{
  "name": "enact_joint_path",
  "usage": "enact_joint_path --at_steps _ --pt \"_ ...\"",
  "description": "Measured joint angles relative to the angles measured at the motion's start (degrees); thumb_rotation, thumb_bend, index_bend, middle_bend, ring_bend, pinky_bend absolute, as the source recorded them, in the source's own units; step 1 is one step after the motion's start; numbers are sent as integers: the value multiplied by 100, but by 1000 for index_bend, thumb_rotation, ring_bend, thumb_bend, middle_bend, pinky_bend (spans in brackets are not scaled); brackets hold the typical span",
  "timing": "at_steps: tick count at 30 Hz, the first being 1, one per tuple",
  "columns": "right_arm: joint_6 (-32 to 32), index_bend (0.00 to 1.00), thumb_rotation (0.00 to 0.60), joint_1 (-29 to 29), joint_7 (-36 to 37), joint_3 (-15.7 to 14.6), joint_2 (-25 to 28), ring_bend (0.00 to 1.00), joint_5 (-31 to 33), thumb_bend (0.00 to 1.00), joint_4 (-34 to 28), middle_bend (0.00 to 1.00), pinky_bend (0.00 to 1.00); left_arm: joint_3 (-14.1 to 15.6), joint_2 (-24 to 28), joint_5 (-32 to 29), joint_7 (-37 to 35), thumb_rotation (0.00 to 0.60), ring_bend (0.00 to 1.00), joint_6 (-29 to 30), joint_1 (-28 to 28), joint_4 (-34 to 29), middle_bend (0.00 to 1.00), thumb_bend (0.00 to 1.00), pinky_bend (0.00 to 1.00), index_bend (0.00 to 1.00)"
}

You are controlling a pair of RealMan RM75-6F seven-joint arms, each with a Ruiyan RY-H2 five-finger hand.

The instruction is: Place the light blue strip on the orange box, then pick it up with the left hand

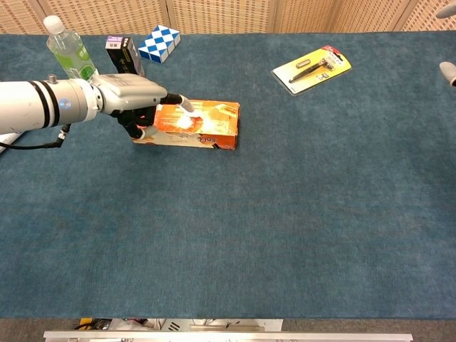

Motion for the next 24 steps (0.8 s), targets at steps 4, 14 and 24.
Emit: enact_joint_path --at_steps 4,14,24 --pt "27 233 600 -45 33 7 21 997 -10 358 0 858 1000 74 -73 -224 148 600 1000 -33 -94 57 997 830 985 103" --pt "46 233 600 -139 127 21 73 999 -67 357 6 859 1000 277 -222 -736 425 600 1000 -3 -289 149 998 829 985 103" --pt "57 233 600 -194 149 43 94 1000 -108 358 -4 861 1000 403 -234 -974 533 600 1000 105 -395 106 998 829 985 103"
